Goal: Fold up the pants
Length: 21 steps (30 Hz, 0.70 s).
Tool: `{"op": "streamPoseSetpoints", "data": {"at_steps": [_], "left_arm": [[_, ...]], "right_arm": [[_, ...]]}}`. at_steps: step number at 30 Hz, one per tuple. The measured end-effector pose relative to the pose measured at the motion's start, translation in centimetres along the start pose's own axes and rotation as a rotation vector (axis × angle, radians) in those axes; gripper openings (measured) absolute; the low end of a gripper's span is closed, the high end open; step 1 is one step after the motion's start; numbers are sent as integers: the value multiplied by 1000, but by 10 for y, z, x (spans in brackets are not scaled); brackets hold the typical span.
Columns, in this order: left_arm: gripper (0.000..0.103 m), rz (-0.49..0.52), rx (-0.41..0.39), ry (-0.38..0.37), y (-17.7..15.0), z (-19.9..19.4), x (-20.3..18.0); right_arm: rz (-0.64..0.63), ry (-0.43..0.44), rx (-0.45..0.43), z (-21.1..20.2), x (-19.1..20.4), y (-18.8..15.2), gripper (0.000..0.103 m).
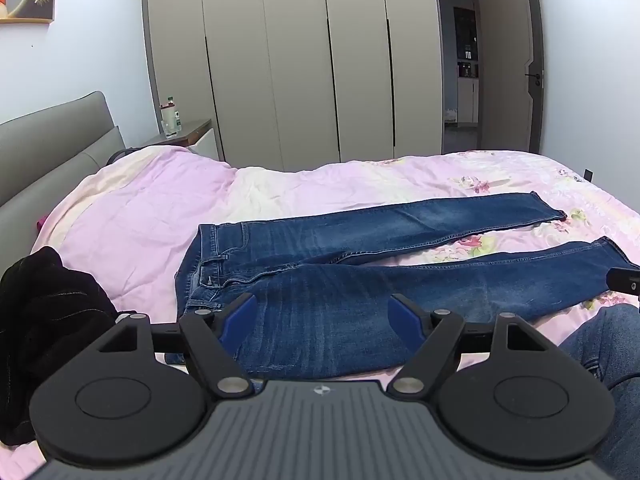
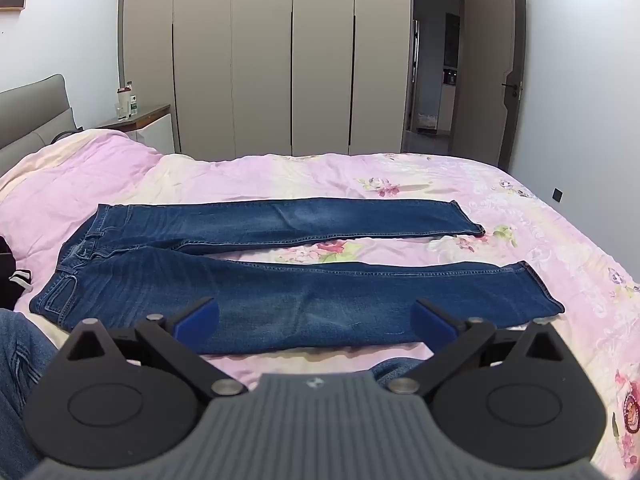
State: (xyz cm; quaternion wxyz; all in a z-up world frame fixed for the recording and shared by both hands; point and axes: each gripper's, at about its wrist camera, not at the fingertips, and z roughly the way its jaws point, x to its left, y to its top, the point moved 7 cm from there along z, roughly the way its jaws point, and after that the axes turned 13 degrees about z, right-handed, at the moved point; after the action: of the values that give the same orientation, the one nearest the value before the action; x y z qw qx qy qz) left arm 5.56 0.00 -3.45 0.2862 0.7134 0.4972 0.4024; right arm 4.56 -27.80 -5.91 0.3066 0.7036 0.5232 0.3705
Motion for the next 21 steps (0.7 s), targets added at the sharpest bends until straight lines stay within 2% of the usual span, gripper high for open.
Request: {"op": "streamPoseSetpoints", "data": {"at_steps": [21], "left_arm": [[88, -2, 0, -6, -1, -1, -1]], "right_arm": [[3, -7, -16, -3, 1, 1, 98]]}}
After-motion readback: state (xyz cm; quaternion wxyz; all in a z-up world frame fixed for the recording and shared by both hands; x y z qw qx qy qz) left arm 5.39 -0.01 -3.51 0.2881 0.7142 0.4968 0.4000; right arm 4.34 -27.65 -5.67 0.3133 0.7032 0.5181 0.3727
